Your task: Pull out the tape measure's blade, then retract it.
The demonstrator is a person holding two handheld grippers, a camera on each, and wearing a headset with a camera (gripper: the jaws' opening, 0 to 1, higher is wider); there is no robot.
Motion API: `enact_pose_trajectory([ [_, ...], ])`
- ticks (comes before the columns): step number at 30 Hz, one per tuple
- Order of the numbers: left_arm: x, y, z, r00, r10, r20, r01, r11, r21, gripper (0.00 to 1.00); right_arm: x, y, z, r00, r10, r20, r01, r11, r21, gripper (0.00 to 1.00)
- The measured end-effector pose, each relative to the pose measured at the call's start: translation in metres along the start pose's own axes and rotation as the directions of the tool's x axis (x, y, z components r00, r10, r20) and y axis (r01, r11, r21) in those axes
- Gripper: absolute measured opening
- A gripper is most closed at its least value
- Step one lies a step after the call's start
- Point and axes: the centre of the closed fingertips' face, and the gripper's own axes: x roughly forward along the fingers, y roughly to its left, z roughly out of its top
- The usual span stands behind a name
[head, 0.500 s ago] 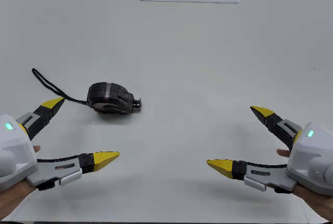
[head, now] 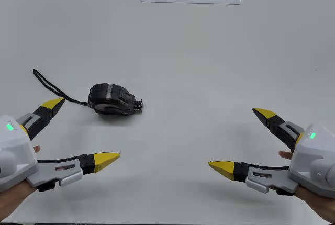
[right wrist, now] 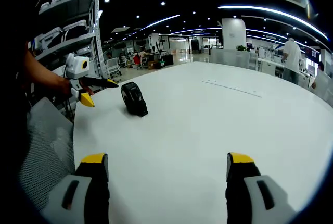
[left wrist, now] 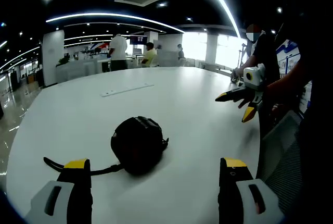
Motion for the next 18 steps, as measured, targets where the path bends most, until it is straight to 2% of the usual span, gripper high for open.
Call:
enact_pose_trajectory([
  [10,0.0005,0.0013,-0.0007,0.9999,0.008,-0.014,-0.008,1.000,0.004,1.00,-0.0002,-0.0008,-0.0001,0.9999,0.007,-0.009,-0.007,1.000,-0.009,0.95],
  [14,-0.0001,0.0027,0.0006,0.9998,0.016,-0.011,-0.016,1.000,-0.005,1.00,-0.0002,-0.0015,-0.0003,0.9996,0.020,-0.017,-0.021,1.000,-0.012,0.93],
  [18,0.0001,0.0035,0.0028,0.9998,0.009,-0.016,-0.009,1.000,0.011,1.00,0.0009,-0.0028,-0.0003,0.9986,0.043,-0.030,-0.043,0.999,-0.020,0.91],
])
